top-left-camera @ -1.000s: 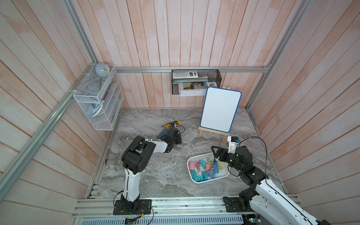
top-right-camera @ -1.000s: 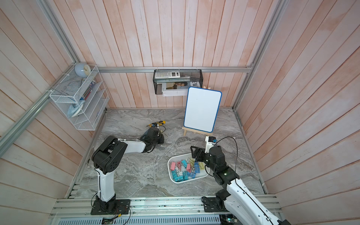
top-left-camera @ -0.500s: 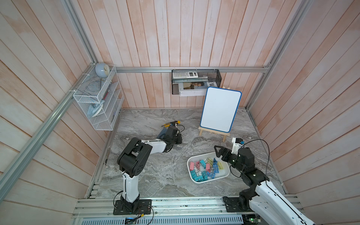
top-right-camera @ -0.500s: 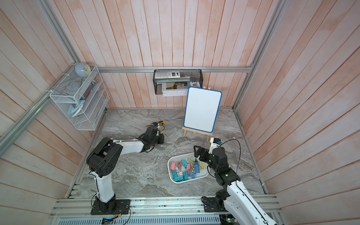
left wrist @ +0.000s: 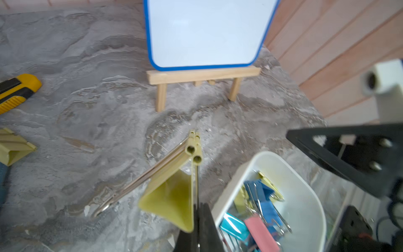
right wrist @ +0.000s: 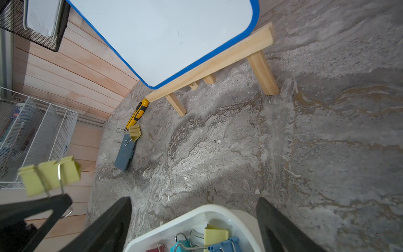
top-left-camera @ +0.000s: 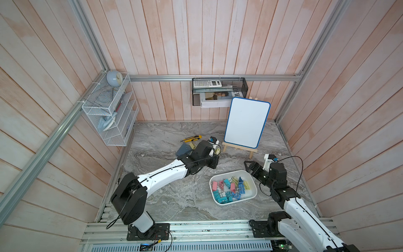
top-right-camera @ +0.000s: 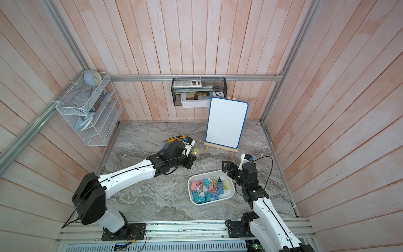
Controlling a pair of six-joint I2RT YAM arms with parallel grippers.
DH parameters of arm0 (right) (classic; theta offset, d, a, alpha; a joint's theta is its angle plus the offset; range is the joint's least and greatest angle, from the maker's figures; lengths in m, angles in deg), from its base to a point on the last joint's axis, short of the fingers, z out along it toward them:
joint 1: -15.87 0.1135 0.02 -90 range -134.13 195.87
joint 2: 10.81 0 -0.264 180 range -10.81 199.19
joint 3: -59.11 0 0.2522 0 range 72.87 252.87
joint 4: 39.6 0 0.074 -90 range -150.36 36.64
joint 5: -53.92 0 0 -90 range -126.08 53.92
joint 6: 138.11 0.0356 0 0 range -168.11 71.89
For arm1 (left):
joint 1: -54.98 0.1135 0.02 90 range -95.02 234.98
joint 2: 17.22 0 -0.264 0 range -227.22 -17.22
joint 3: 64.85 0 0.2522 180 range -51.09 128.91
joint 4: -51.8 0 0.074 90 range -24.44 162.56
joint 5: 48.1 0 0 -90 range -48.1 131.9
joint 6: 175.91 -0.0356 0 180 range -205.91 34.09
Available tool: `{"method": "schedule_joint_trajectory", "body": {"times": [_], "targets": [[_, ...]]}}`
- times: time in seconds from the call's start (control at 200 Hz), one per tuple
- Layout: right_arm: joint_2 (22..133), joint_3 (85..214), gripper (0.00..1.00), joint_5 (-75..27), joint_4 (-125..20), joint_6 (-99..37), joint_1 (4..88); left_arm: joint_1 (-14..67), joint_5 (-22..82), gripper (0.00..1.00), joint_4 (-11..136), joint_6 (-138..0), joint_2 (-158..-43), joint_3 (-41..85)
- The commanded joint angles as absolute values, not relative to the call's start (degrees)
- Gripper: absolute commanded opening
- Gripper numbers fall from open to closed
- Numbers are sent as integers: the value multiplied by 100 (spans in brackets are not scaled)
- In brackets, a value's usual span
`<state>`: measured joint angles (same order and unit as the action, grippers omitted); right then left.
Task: Put the binder clips in the storage box
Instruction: Pick up the binder clip at the center of the board, then place the binder clip in the storage box.
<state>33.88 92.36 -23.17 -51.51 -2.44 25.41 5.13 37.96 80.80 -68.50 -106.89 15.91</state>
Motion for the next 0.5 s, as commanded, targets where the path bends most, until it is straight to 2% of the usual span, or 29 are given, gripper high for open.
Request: {"method": "schedule_joint_trajectory", "body": {"times": [0.0,0.075,0.22,0.495], "targets": [[3257,9286,93,-2180,-5239,-83,2339,-101,4281,0,8943,-7313,-10494,1792],[3160,9290,92,-2078,-5307,3,2232,-778,4606,0,9145,-7467,-10551,1935],[2818,9282,92,-2203,-5554,2,2193,-1472,4683,0,9070,-7567,-10875,2089],[2201,9351,92,-2304,-6224,24,2185,-1798,4955,0,8822,-8124,-11793,2696]]}}
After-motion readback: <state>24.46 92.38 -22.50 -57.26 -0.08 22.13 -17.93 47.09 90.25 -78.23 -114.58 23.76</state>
